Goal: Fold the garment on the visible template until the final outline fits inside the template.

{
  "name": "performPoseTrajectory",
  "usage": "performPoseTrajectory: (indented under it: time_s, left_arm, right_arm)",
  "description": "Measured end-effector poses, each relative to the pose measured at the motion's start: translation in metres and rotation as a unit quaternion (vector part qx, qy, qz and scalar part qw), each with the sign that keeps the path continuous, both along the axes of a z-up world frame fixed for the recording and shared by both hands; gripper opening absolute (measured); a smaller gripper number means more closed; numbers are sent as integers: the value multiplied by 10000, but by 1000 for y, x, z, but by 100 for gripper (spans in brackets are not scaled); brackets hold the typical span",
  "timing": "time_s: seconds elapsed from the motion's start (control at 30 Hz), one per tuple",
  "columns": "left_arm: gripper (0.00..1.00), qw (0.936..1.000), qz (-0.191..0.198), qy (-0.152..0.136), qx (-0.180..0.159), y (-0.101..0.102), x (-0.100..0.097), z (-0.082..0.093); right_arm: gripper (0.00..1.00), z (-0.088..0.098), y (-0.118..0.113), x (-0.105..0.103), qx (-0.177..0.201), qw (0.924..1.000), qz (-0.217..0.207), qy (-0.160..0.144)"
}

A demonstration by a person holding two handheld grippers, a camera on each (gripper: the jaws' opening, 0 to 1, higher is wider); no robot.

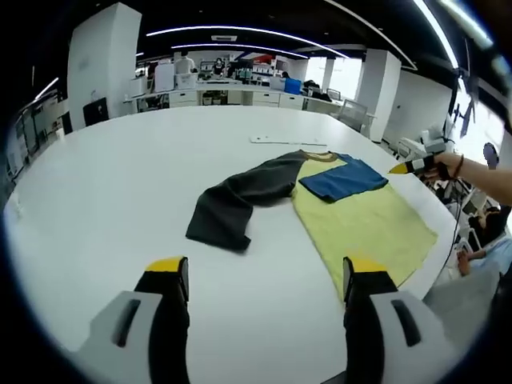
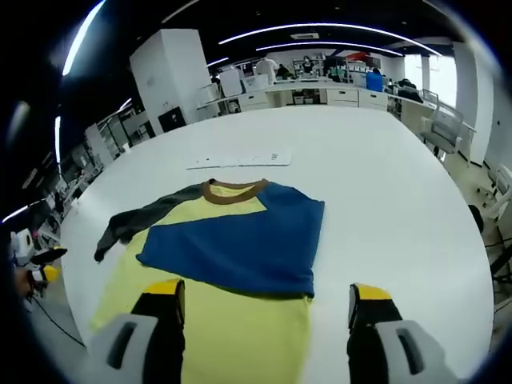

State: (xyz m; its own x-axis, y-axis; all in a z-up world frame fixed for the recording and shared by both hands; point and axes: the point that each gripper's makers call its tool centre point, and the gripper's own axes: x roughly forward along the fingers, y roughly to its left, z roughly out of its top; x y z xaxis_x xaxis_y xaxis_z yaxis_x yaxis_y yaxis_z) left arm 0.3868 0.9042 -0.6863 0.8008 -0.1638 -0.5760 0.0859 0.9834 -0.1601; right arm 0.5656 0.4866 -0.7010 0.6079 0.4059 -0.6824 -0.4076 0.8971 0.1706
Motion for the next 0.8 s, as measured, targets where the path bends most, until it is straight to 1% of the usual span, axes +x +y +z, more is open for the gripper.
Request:
performPoseTrajectory:
  time_s: [0.07,0.2,0.3,0.33,0.4,0.43,0.5,0.6,0.67,0.8]
  left_arm:
    - [72,9999,10,-94,70,3,5,2]
    - [69,9998,113,-14,166,11,11,-1]
    - [66,9997,244,-34,76,16,16,-4]
    - [65,9995,300,-20,69,18,18,-6]
    - [64,9992,389,-8,-8,20,20,-9]
    - [64,9990,441,-12,-62,22,22,-11]
    - [62,9983,557,-1,-142,25,26,-14]
    - [58,9972,710,6,-231,29,30,-18]
    - [55,9966,768,30,-303,31,34,-23]
    - [50,9955,897,105,-300,32,40,-31]
  right_arm:
    - [89,9,4,-4,-7,9998,135,-118]
    - [95,22,11,-15,49,9990,352,-278]
    - [97,30,14,-25,95,9983,460,-348]
    - [98,34,15,-27,204,9978,481,-417]
    - [100,39,15,-32,345,9973,492,-411]
    - [99,42,15,-34,379,9969,513,-456]
    - [99,46,14,-39,376,9965,558,-499]
    - [100,54,13,-48,389,9949,654,-654]
    - [100,56,13,-54,343,9939,749,-727]
    - [100,59,13,-66,167,9910,981,-893]
